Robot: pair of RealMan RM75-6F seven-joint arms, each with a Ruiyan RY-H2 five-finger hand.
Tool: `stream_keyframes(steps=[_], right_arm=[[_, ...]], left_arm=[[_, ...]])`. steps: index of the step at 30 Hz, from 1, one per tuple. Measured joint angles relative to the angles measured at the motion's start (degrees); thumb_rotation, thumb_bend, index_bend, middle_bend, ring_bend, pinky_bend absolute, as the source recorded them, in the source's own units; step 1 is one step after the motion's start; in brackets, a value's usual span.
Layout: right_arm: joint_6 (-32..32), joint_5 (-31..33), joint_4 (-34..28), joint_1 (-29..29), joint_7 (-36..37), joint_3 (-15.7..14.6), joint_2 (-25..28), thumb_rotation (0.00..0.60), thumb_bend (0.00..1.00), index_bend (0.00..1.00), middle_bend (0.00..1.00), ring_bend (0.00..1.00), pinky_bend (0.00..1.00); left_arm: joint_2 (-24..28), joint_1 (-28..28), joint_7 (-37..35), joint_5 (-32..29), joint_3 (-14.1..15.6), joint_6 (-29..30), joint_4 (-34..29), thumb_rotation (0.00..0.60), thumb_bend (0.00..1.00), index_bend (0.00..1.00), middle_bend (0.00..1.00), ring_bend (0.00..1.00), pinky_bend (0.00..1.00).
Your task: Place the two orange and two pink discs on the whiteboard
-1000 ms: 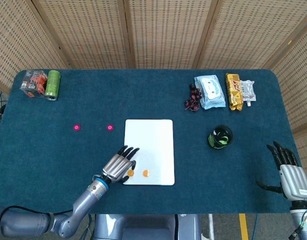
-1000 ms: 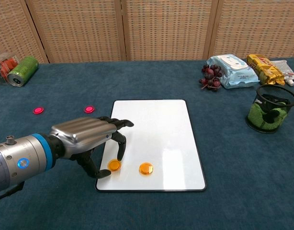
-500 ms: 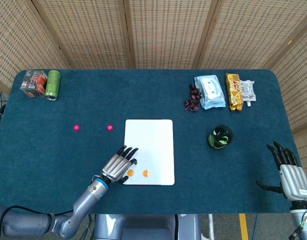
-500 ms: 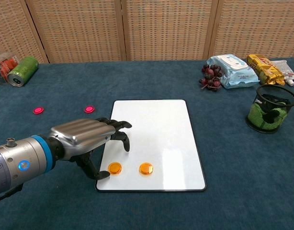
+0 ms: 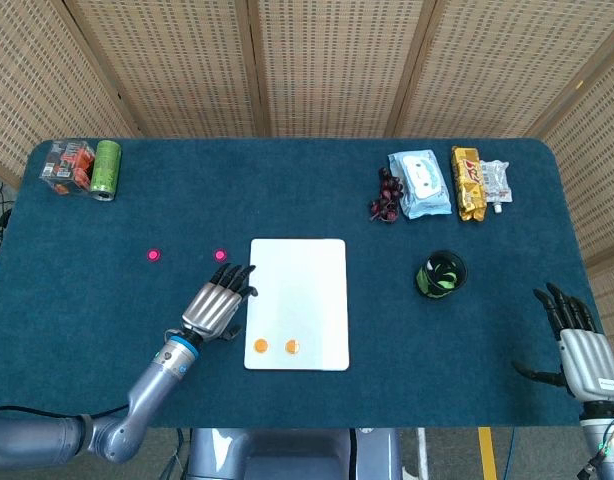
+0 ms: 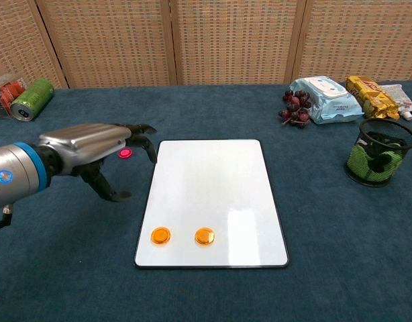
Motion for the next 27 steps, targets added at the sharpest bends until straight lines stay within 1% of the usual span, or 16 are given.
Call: stream_keyframes(steps=[5,12,19,27], right_arm=[[-0.57,0.55,-0.41,0.15,-0.40,0.02,0.20,0.600,0.00,0.02,0.00,0.00,0.00],[-1.24,1.10,-0.74,0.36,-0.64,0.07,0.40,0.600,0.00,0.02,0.00,0.00,0.00],[-1.75,1.47,-0.88,0.54,-0.73,0.10,0.58,0.600,0.00,0.02,0.00,0.00,0.00],[-1.83,1.56,-0.91,0.55,-0.49,0.11,0.64,0.600,0.00,0.02,0.00,0.00,0.00]], left_arm=[[2.28,-0.03,-3.91,-1.02,-1.95,-1.47,5.10,0.600,0.32,0.26,0.00,0.00,0.00],[1.70,-0.42,-9.93,-1.92,-3.80,-4.54,15.46,0.600,0.32,0.27,0.00,0.00,0.00],[-2.51,-2.21,-14.47,-3.26,-5.41,-9.87,27.58,0.600,0.33,0.30,0.00,0.00,0.00],[-8.15,-5.13,-16.41,-4.44,-6.84,-14.18,35.36,0.600,0.35,0.34,0.00,0.00,0.00]])
